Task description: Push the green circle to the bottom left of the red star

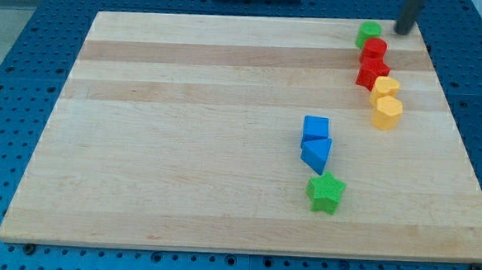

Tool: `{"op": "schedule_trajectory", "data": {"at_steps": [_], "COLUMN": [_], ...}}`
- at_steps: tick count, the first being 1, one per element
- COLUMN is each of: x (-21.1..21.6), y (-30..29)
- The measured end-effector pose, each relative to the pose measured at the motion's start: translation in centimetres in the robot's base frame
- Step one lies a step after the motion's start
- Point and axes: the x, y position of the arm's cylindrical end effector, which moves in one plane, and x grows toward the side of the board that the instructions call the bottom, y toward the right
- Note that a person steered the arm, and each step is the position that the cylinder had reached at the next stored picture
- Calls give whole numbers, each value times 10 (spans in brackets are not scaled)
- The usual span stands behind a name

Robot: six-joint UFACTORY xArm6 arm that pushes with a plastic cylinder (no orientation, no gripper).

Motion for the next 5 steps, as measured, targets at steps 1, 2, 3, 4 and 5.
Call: {"op": "schedule_trajectory", "data": {"at_steps": [1, 2, 3, 4, 5], "x": [6, -2, -16, 10, 40], "y": [-57, -54, -2, -23, -61]}}
